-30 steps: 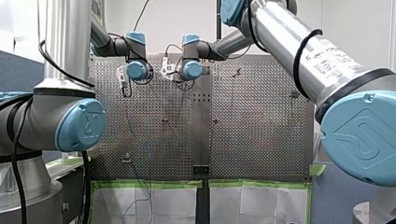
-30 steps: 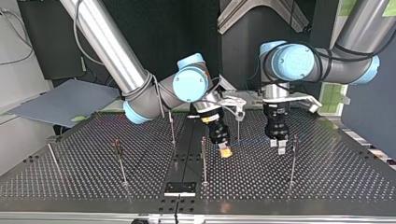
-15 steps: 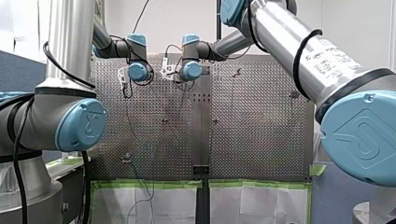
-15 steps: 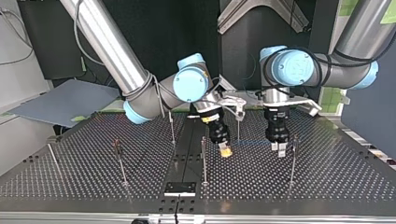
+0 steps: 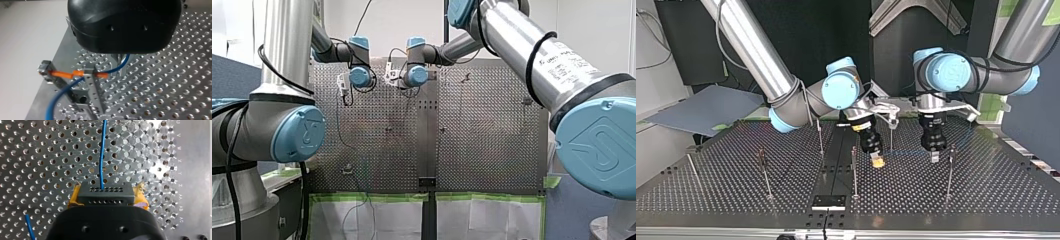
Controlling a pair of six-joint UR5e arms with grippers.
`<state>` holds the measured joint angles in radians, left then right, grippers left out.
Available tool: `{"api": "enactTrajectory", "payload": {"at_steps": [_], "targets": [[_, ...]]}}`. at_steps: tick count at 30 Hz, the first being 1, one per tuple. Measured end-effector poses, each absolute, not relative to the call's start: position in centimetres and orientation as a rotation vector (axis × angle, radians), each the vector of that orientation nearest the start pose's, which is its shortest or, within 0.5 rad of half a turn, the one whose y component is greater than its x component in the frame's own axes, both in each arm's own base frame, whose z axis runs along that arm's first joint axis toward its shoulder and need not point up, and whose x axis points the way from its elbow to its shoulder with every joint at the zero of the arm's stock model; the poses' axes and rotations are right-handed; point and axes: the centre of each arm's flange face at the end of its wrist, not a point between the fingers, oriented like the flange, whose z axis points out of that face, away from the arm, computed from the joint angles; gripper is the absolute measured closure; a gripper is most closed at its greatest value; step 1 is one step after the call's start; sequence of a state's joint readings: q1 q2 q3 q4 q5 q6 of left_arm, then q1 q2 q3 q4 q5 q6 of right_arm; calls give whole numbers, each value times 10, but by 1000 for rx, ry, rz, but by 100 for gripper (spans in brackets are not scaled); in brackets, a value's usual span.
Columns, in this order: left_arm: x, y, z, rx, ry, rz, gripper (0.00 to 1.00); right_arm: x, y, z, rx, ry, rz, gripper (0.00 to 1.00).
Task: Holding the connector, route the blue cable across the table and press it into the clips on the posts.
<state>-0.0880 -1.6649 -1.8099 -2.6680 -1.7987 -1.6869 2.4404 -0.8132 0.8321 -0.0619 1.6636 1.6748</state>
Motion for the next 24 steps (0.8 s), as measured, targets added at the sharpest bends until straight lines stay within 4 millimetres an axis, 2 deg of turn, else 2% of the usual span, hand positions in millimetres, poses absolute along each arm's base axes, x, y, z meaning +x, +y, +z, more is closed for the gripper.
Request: {"api": "enactTrajectory", "payload": {"at_steps": [6,13,19,24], "targets": [[501,-155,358,-218,1465,23,100,680,-411,358,-2360,1152,-2510,100],[491,-154,337,-217,1490,32,100,672,-410,333,-2422,1204,-2433,100],[477,-156,311,-203,1532,29,100,666,-405,314,-2479,1231,-2356,100],[466,-161,282,-182,1596,32,100,663,-403,304,-2503,1240,-2321,100]]}}
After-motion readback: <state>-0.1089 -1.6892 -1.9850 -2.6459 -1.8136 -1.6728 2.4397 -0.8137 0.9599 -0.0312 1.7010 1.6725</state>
